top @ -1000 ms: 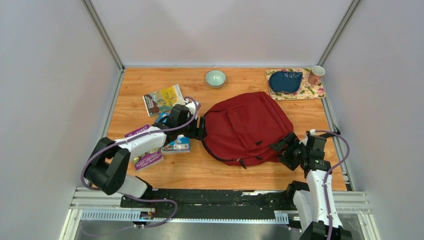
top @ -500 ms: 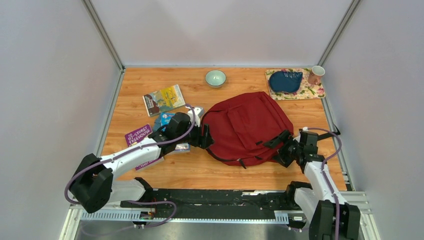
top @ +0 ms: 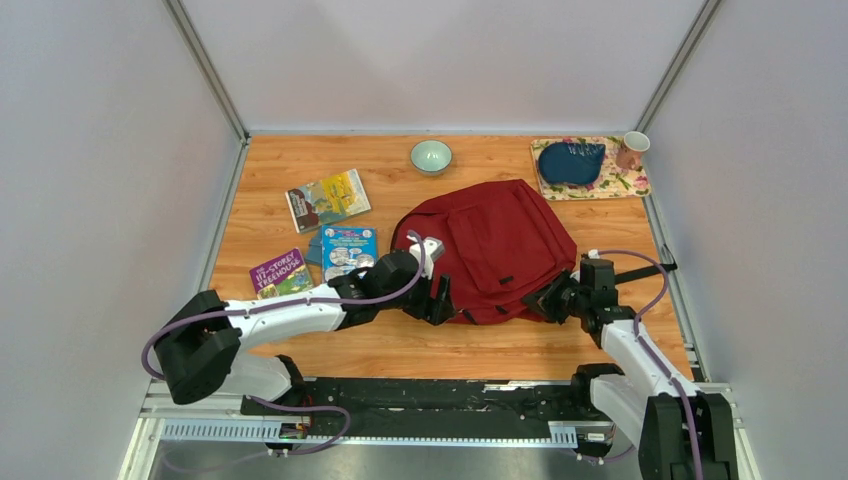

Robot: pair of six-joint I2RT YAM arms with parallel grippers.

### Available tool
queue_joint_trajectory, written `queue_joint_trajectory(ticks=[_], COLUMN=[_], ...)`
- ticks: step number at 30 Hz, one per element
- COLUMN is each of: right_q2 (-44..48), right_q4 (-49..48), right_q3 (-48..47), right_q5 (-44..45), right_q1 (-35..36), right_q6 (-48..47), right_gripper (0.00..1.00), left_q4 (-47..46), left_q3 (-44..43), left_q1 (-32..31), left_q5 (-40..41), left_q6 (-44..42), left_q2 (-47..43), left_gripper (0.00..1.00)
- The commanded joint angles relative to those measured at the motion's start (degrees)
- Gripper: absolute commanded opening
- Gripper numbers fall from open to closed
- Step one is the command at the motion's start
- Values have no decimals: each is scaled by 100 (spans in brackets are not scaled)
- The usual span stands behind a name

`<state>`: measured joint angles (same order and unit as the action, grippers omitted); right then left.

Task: Pack the student bag
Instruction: Move the student bag to the center of the board, then unzip the student bag at the center of the board.

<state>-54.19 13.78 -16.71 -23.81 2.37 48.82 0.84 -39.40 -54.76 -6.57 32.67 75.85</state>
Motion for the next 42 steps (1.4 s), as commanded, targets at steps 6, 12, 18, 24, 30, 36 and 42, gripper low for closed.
queue_joint_trajectory(ticks=[6,12,18,24,30,36,42], right_q2=[980,1525,1526,1596,1614,1614,1693], right_q4=[-69,-139,-95,2,72,-25,-60], right_q3=[238,511,476,388,361,379,432], right_q5=[711,922,1309,1686,2065,2082,2109], right_q1=[659,913,1353,1757,2047,2179,2294], right_q6=[400,620,629,629,638,699,787], right_gripper=[0,0,0,0,0,0,0], left_q4=[179,715,1883,3166,4134,4679,4601], left_q3=[-831,-1227,-2263,-3221,-3794,-4023,-3944], left_q1=[-640,-843,-1054,-1194,-1370,-1423,-1449], left_q5=[639,991,1333,1851,2317,2353,2274], left_q6=[390,416,12,-331,-358,29,425], left_q2=[228,693,1414,1950,2161,2381,2460], left_gripper=[81,81,81,78,76,71,70])
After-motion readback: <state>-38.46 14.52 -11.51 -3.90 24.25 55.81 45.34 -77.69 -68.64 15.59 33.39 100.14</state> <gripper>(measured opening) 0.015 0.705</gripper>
